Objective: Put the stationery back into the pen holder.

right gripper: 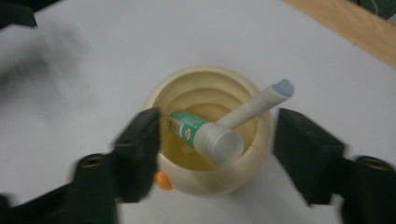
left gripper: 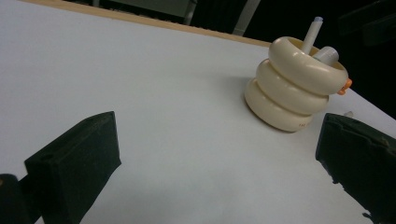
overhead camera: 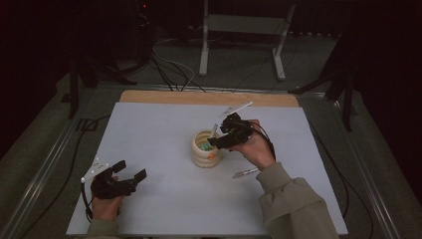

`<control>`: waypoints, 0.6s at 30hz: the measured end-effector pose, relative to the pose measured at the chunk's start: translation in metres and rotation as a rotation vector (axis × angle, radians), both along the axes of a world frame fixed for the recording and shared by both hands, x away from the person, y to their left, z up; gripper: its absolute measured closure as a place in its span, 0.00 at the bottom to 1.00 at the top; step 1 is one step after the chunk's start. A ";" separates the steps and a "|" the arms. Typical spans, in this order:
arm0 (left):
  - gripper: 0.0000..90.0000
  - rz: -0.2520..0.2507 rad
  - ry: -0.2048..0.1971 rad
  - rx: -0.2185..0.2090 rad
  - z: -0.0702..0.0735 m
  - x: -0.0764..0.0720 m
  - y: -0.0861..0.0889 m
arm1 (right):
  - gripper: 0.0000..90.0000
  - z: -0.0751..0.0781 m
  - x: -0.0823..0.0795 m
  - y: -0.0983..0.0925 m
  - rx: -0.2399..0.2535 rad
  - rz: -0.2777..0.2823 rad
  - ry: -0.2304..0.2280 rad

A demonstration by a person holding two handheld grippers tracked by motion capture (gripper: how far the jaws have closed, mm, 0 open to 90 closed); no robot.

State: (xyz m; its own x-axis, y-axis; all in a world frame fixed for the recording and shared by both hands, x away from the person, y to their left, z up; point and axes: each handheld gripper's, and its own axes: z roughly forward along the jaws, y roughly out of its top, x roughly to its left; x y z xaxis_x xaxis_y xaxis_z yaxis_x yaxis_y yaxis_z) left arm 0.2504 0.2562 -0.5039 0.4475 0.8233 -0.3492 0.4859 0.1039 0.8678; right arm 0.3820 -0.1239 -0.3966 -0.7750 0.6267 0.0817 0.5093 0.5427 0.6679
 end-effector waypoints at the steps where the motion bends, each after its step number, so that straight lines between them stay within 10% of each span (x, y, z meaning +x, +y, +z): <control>1: 0.00 0.000 0.000 0.000 0.000 0.000 0.000 | 0.29 0.001 0.000 -0.002 0.017 -0.008 0.003; 10: 0.00 0.000 0.002 0.001 0.000 0.000 -0.001 | 0.03 0.003 0.000 -0.021 0.068 -0.078 -0.023; 18: 0.00 -0.001 0.001 -0.001 0.000 0.000 -0.001 | 0.00 0.005 -0.002 -0.031 0.069 -0.079 -0.028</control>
